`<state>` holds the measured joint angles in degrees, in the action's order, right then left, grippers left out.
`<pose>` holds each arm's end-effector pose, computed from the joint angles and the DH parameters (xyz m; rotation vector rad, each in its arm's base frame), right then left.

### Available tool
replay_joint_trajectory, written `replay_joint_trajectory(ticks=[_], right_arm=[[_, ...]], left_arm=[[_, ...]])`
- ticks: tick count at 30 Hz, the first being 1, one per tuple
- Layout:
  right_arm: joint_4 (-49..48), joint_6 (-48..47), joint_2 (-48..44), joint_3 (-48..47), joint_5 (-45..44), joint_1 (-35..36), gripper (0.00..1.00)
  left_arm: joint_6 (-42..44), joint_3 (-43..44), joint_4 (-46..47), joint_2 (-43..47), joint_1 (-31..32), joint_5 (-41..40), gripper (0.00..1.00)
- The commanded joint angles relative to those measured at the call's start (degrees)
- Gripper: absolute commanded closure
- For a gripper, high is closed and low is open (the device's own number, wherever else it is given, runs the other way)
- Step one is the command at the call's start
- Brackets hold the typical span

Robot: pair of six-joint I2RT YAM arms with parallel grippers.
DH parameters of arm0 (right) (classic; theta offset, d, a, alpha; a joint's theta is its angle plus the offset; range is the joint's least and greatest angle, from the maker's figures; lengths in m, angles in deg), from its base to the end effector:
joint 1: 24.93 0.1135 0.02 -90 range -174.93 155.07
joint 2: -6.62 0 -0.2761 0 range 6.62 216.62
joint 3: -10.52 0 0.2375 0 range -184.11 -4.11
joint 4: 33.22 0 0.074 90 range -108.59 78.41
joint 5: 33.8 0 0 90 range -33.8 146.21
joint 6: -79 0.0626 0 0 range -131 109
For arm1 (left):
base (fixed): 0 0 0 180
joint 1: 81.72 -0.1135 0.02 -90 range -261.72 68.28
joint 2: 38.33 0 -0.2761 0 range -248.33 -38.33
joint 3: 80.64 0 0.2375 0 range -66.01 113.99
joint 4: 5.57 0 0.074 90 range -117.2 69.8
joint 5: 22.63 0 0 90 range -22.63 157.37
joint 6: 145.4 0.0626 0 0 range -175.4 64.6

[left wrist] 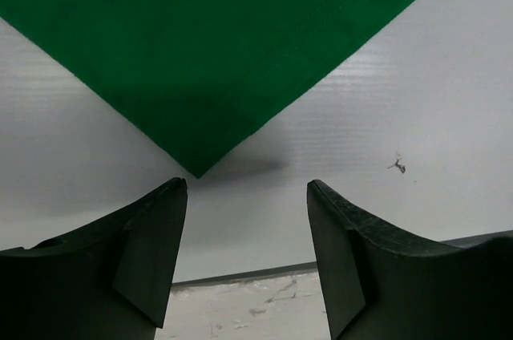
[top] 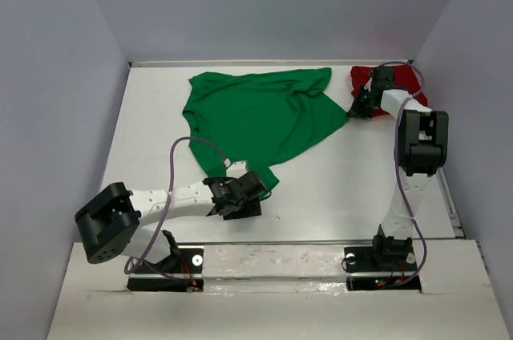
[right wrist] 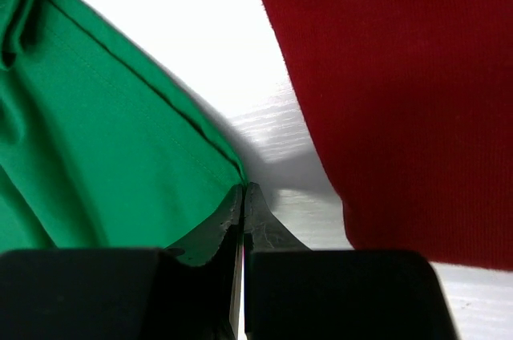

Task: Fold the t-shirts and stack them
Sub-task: Flatten the tshirt out

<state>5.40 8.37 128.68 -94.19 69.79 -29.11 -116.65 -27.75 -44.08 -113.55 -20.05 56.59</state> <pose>0.4685 -0.0195 0.1649 0.4302 2.5201 0.4051 0.1220 -0.2015 0.1719 -0.0562 2.6942 -0.4941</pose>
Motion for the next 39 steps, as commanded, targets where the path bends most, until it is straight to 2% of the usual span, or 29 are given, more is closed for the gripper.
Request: replay_joint_trajectory(ticks=[1,11,20,23,25,28,34,38,39], right_arm=[[-1.0,-0.8,-4.5,0.4,0.3,0.0,0.99],[-1.0,-1.0,-4.8,0.5,0.0,0.0,0.99],[-1.0,-0.8,-5.9,0.3,-0.9,0.0,0.99],[-1.0,-0.8,-6.1,0.1,-0.9,0.0,0.99],[-1.0,-0.9,-6.3,0.3,-1.0,0.0,0.99],[-0.9,-1.0,-6.5,0.3,-1.5,0.0,0.99],[-1.0,-0.7,-6.5,0.4,-1.5,0.0,0.99],[-1.0,-0.7,-6.3,0.4,-1.6,0.0,0.99],[-1.0,-0.7,-6.4,0.5,-1.5,0.0,0.99]], left_arm=[[3.1,3.0,0.9,-2.5,-2.0,-3.4,0.30],[3.2,0.1,0.0,-1.7,-5.8,-3.7,0.33],[4.7,2.9,-0.4,-7.0,-6.0,-1.0,0.34],[4.9,2.2,1.3,-8.7,-6.0,0.8,0.38],[5.1,2.3,2.1,-10.3,-6.0,1.6,0.45],[5.3,1.8,3.0,-11.3,-5.9,3.0,0.46],[4.7,0.4,3.2,-10.2,-6.0,3.8,0.66],[4.0,-0.3,3.3,-9.5,-5.9,4.2,0.96],[4.0,-0.6,3.5,-9.4,-6.0,4.5,1.00]])
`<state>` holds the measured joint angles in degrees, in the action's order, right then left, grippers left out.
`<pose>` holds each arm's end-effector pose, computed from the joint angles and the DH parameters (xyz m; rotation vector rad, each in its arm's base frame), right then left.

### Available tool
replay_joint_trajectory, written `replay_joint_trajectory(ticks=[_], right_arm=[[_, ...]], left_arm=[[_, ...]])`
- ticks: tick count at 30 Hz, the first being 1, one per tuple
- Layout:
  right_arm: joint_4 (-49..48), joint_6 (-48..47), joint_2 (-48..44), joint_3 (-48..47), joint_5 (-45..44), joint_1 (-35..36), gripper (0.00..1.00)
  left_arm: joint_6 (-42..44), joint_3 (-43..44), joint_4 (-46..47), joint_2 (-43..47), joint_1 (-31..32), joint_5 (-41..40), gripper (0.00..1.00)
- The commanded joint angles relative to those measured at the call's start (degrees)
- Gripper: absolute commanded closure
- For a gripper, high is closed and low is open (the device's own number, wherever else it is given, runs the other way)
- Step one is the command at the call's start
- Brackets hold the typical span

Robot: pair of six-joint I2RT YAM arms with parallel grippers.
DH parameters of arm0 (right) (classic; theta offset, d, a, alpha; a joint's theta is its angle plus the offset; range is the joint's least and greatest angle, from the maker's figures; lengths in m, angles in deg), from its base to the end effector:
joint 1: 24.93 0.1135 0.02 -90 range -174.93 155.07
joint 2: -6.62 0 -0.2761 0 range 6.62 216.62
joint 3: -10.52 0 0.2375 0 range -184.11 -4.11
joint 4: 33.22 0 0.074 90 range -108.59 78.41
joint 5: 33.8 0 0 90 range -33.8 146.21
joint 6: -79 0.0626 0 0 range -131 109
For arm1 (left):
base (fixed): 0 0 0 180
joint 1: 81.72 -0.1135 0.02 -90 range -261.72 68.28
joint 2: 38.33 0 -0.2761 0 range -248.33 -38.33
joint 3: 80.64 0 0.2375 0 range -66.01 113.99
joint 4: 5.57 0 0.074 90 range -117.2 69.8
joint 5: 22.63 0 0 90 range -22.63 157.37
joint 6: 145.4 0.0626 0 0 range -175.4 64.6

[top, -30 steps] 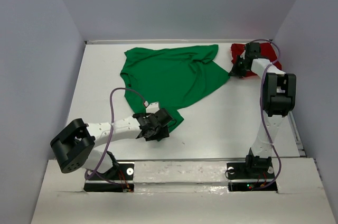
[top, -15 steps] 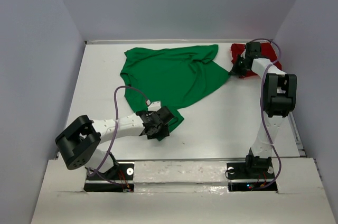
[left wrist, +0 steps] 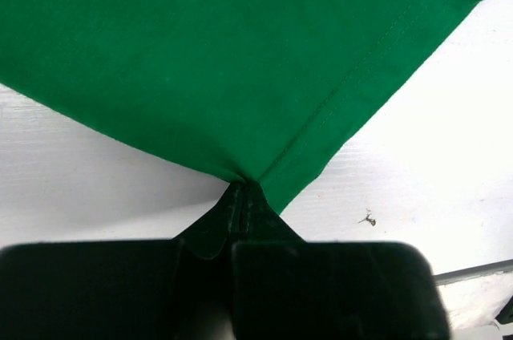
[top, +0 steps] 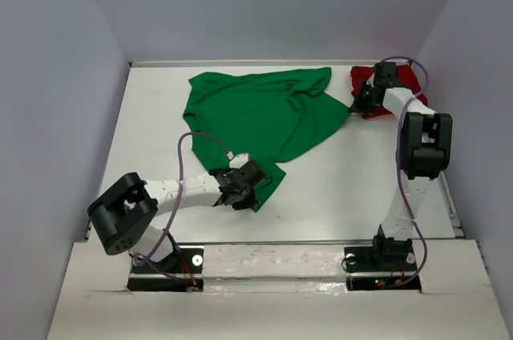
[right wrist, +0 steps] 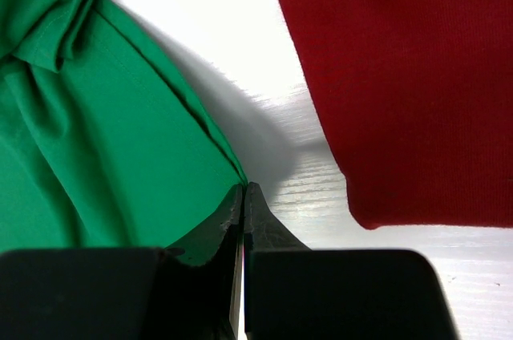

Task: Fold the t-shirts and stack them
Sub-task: Flatten the tshirt out

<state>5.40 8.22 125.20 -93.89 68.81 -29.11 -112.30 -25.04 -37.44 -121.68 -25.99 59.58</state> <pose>0.4638 -0.0202 0.1902 0.4158 2.4665 0.3839 0.1574 -0.2159 0.1598 -0.0772 2.6915 -0.5065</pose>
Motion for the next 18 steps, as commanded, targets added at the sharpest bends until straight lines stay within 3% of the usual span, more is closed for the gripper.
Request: replay_joint_trajectory(ticks=[1,12,18], right_arm=[[-1.0,-0.4,-2.9,0.4,-0.6,0.0,0.99],[-0.9,-0.6,-2.8,0.2,-0.1,0.0,0.99],[-0.8,-0.7,-3.6,0.7,0.4,0.0,1.00]], left_arm=[[-0.5,-3.4,-3.2,-1.2,-0.1,1.4,1.00],[0.3,-2.5,-4.8,0.6,0.0,-0.4,1.00],[-2.3,8.5,-20.8,5.2,5.2,-15.2,1.00]])
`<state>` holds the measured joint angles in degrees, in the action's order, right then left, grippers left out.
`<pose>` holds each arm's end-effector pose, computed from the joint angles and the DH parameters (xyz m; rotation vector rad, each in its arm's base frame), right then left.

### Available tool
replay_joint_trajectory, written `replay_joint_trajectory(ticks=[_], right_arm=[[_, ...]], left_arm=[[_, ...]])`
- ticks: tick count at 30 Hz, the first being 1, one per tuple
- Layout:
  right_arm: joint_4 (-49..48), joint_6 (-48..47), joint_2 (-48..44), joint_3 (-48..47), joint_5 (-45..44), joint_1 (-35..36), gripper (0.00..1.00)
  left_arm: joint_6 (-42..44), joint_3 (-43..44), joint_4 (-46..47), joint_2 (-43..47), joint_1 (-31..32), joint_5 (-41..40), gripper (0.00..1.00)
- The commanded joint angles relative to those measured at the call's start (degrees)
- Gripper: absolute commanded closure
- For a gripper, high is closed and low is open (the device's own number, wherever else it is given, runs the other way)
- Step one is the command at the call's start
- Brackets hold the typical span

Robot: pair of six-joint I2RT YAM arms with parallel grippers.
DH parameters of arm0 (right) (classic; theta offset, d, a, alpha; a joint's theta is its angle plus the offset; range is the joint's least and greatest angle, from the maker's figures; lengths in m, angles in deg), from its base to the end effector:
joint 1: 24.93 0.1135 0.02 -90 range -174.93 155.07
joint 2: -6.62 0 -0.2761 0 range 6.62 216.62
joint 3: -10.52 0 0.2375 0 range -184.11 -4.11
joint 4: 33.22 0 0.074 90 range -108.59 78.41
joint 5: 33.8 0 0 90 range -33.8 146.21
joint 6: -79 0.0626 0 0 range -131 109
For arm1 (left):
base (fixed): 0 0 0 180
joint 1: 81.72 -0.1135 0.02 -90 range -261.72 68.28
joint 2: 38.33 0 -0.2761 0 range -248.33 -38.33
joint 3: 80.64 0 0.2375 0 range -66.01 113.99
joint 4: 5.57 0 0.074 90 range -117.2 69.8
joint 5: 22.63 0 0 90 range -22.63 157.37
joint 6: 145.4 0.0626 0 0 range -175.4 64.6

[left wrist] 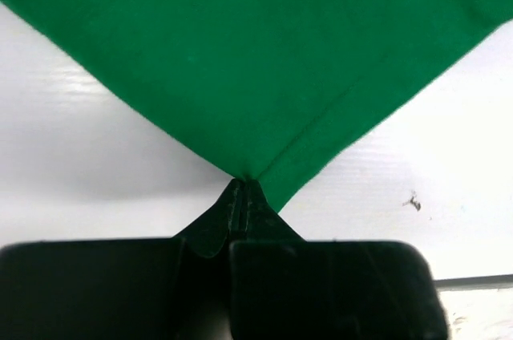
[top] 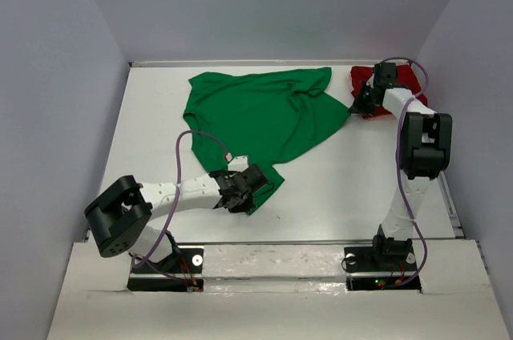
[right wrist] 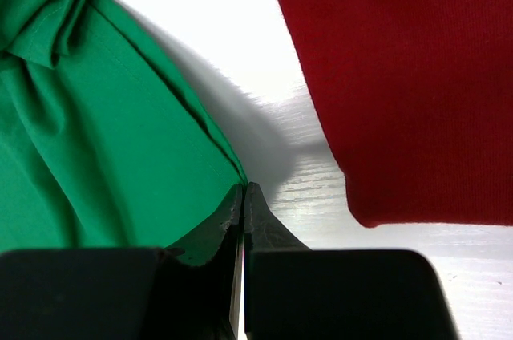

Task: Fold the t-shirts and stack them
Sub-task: Flatten the tshirt out

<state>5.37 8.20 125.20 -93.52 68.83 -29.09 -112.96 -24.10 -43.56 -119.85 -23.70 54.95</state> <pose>0.4628 -0.0199 0.1883 0.4167 2.4724 0.3842 0.1470 -0.2100 0.1659 -0.0594 2.6838 -0.3901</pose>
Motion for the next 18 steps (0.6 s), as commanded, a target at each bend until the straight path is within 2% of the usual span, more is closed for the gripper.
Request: replay_joint_trajectory(ticks=[1,11,18], right_arm=[[-0.8,-0.7,-4.1,0.6,0.1,-0.1,1.00],[2.7,-2.6,-11.2,-1.6,-5.8,0.5,1.00],[9.3,-3.9,-17.1,-5.9,-9.9,2.1,1.00]], left_arm=[[-2.3,9.0,-16.0,4.2,4.0,-13.0,1.00],[-1.4,22.8,-29.1,8.4,4.6,-23.9,1.00],[1.1,34.2,-36.0,9.8,2.9,-31.5,1.00]])
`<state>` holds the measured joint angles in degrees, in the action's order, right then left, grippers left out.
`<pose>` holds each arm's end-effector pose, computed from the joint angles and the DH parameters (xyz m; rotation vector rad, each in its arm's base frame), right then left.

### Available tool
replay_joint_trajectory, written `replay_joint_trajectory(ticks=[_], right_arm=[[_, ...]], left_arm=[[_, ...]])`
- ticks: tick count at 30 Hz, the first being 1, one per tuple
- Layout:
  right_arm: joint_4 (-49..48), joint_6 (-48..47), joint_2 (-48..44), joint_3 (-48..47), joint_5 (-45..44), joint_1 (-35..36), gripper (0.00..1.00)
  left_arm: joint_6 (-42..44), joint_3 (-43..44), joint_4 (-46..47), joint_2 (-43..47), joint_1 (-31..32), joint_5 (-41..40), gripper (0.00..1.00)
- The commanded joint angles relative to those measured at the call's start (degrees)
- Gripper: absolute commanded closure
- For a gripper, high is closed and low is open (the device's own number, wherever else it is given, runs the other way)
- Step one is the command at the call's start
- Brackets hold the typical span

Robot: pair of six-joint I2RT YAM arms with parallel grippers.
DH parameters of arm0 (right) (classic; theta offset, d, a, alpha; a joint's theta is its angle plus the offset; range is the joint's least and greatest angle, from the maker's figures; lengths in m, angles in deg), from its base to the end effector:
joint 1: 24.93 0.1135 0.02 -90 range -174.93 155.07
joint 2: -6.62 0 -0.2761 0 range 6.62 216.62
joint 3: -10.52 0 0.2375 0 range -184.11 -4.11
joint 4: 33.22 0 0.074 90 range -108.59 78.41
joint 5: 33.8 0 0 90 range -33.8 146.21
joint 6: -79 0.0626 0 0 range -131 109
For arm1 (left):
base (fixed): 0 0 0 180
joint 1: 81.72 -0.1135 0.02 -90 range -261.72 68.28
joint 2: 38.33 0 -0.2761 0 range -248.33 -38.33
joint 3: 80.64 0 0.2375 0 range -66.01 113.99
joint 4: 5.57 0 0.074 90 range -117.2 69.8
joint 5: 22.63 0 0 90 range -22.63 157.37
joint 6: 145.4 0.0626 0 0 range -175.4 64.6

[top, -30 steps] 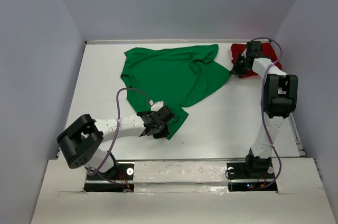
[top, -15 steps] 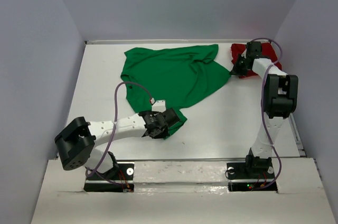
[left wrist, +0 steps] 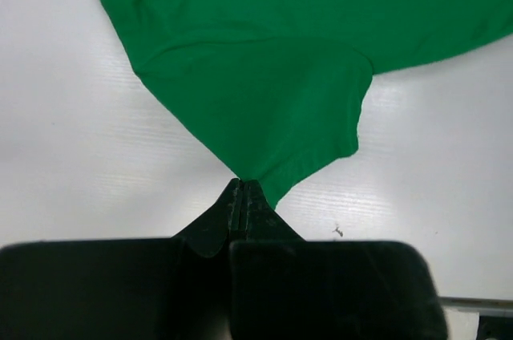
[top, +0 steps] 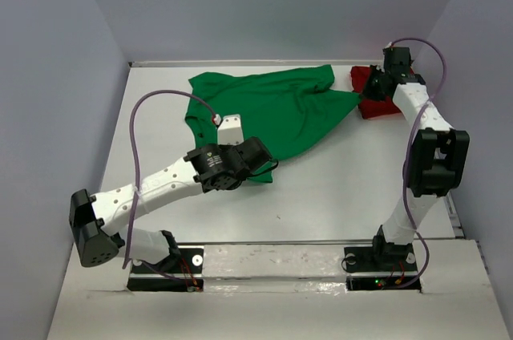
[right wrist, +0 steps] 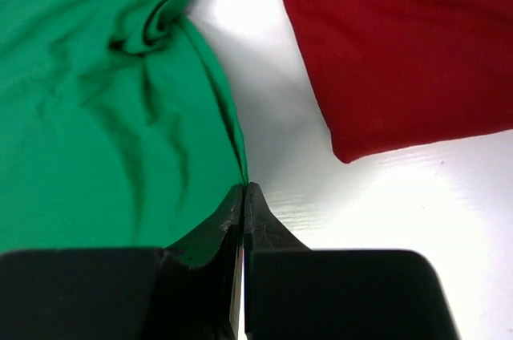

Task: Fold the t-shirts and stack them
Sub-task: Flatten the tshirt out

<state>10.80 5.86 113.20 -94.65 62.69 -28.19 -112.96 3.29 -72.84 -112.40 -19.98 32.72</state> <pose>0.4315 -0.0175 0.2752 0.3598 2.3437 0.2485 0.1477 -0.1997 0.3139 -0.1278 2.3438 -0.2212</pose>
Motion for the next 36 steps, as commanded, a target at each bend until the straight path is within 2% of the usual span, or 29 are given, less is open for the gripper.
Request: replay_joint_trajectory(ticks=[1,5,9,15,16,18,22,25,26,28,29,30,31,32,33,34,36], right_arm=[[4.9,-1.7,-5.8,-5.3,-4.3,1.8,1.00],[7.9,-2.5,-10.3,-6.5,-6.2,3.5,1.00],[10.8,-2.9,-16.9,-6.6,-11.6,7.6,1.00],[17.0,-3.3,-24.1,-9.8,-19.9,13.9,1.00],[18.7,-3.5,-27.0,-11.1,-23.9,16.3,1.00],[20.7,-3.5,-29.8,-13.8,-26.2,18.1,1.00],[23.9,-5.8,-33.7,-19.3,-29.1,18.7,1.00],[25.8,-7.2,-32.1,-20.5,-30.4,18.7,1.00],[25.5,-6.5,-32.1,-18.6,-29.7,18.7,1.00],[22.9,-5.6,-32.2,-16.1,-27.2,18.7,1.00],[22.3,-5.2,-32.1,-14.1,-26.4,18.7,1.00],[21.3,-4.6,-31.4,-13.3,-25.1,18.7,1.00],[20.9,-4.3,-31.2,-12.4,-24.9,18.7,1.00],[20.5,-4.1,-31.0,-10.6,-24.5,18.7,1.00],[19.7,-4.0,-30.8,-9.8,-23.9,18.7,1.00],[19.4,-3.9,-30.5,-9.2,-23.6,18.7,1.00],[18.0,-4.1,-30.4,-7.2,-23.0,18.7,1.00]], left_arm=[[1.2,8.3,-7.6,2.6,-0.9,-11.9,1.00],[2.7,16.9,-11.9,3.2,-1.9,-17.2,1.00],[7.5,27.0,-12.0,5.7,-2.1,-20.8,1.00],[17.5,37.3,-12.0,8.6,-2.2,-21.6,1.00],[19.0,40.5,-12.0,9.6,-2.1,-21.6,1.00],[22.4,45.5,-11.8,11.3,-2.2,-21.9,1.00],[26.5,49.7,-11.0,13.2,-2.2,-22.5,1.00],[29.3,42.0,-5.9,13.7,-2.1,-15.4,1.00],[28.7,39.6,-5.3,12.1,-2.2,-10.4,1.00],[26.1,30.0,-3.1,9.4,-2.1,-7.0,0.98],[24.7,26.5,-1.4,8.7,-2.2,-4.0,0.78],[23.6,19.9,1.8,7.6,-2.2,-1.5,0.74],[22.6,16.3,3.8,7.6,-2.2,-1.5,0.74],[21.3,12.5,6.6,7.8,-2.1,1.7,0.69],[21.3,5.0,12.9,8.1,-2.2,4.0,0.60],[20.7,1.3,15.7,8.6,-2.2,8.5,0.44],[19.6,-5.0,23.4,8.8,-2.2,12.3,0.37]])
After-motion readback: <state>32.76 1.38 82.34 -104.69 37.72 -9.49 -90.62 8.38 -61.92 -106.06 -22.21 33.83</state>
